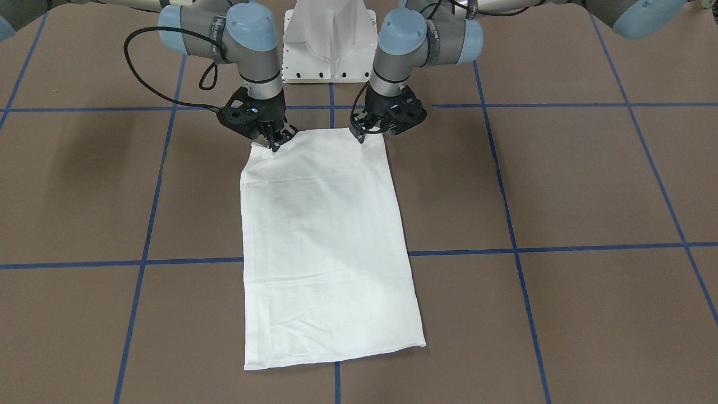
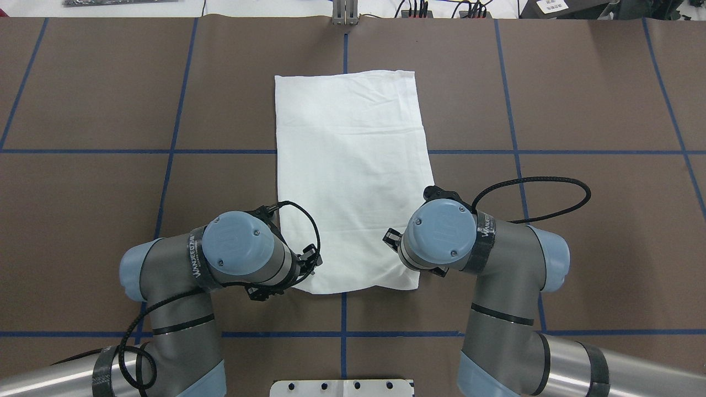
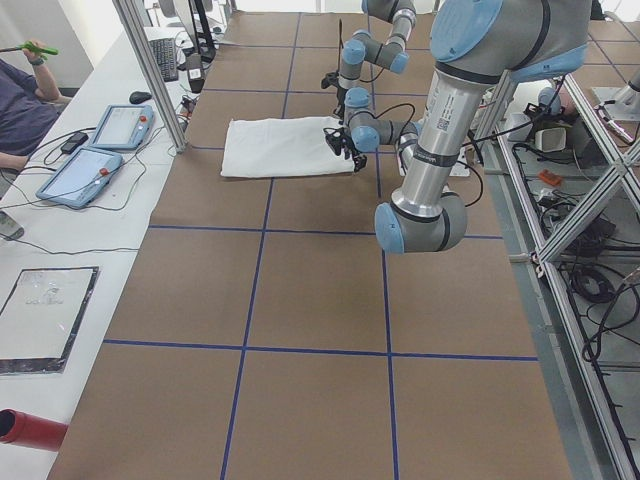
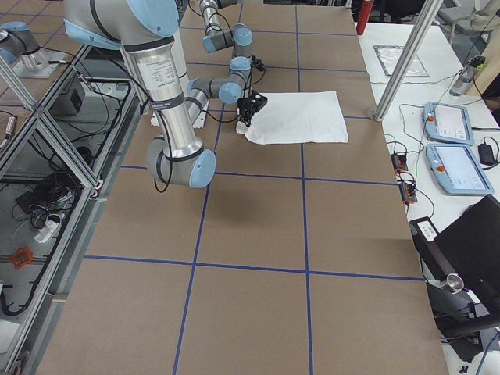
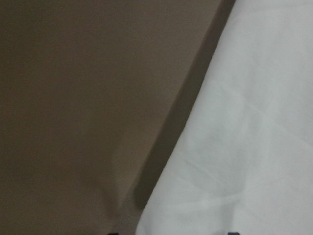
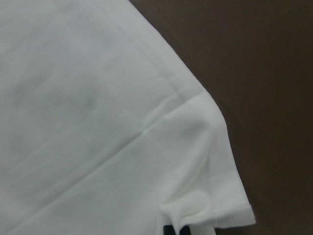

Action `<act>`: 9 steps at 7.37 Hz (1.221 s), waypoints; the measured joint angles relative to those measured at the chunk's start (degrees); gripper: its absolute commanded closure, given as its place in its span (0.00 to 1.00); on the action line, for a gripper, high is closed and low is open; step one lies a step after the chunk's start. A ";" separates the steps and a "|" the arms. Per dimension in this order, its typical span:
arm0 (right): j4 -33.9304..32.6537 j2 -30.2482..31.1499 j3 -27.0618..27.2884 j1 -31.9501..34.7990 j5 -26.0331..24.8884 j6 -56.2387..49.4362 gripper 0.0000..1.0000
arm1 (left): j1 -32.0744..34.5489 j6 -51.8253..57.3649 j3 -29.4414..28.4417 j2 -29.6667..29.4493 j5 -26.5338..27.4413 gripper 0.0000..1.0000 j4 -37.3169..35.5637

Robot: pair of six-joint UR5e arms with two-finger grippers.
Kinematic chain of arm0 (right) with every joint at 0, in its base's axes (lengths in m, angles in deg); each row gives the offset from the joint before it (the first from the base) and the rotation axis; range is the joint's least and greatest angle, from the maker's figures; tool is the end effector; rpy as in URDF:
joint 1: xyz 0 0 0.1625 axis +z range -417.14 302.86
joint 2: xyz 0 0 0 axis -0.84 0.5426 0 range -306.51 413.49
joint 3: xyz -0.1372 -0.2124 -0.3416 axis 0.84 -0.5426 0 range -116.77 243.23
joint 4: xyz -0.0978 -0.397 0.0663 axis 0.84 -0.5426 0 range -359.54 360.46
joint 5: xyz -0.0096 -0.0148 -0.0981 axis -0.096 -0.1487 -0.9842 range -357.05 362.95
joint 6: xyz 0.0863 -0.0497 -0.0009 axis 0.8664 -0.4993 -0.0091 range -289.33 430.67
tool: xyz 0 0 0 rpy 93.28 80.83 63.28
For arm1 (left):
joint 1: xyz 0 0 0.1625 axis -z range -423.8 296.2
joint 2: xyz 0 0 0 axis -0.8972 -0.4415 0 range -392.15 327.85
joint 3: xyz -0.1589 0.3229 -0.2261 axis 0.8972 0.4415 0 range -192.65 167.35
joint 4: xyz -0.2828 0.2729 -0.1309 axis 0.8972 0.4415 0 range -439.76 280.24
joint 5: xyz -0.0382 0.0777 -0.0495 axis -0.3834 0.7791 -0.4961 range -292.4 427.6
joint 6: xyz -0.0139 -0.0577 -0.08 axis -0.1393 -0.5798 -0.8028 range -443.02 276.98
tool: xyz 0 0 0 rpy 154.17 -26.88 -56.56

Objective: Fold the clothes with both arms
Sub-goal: 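Move the left gripper to the shirt's other near corner and grasp, then lift the near edge with both grippers and fold it farther from the robot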

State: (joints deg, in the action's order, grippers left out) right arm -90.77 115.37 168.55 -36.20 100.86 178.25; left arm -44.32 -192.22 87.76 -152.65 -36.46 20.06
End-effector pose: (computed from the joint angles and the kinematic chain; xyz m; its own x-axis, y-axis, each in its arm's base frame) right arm -0.5411 -0.3351 0.2737 0.5785 0.5418 0.6097 -0.4642 0.8333 -0.3001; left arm 0.5766 -0.3196 0.2557 0.5156 -0.5208 -0.6804 0.3343 0.8534 -0.3999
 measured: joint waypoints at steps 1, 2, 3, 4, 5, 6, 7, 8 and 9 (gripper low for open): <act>0.00 0.00 0.03 0.03 0.00 0.00 1.00 | 0.03 -0.03 -0.13 0.04 0.29 0.61 -0.03; 0.00 0.00 0.05 0.10 -0.02 -0.01 1.00 | 0.08 -0.04 -0.16 0.11 0.44 0.82 -0.05; 0.00 0.00 0.06 0.23 -0.02 -0.01 1.00 | 0.09 -0.04 -0.11 0.13 0.49 1.00 -0.06; 0.00 0.00 0.07 0.40 0.05 -0.01 1.00 | 0.05 -0.04 0.10 0.12 0.50 1.00 -0.04; 0.00 0.00 0.07 0.51 0.16 -0.01 1.00 | 0.02 0.05 0.51 0.11 0.49 1.00 -0.01; 0.00 0.01 0.29 0.58 0.38 -0.02 1.00 | 0.06 0.39 1.30 0.22 0.47 1.00 -0.05; 0.00 0.16 1.09 0.63 0.74 -0.21 1.00 | 0.15 0.74 2.79 0.60 0.39 1.00 -0.24; -0.12 0.50 2.70 0.71 1.21 -0.56 1.00 | 0.10 0.93 5.29 1.47 0.30 1.00 -0.48; -0.45 1.19 5.13 0.69 2.09 -0.83 1.00 | -0.06 1.03 8.53 2.53 0.21 1.00 -1.23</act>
State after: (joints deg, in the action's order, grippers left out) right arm -91.22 116.56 173.68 -35.51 102.95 177.42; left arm -44.38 -191.19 96.29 -150.12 -36.25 18.84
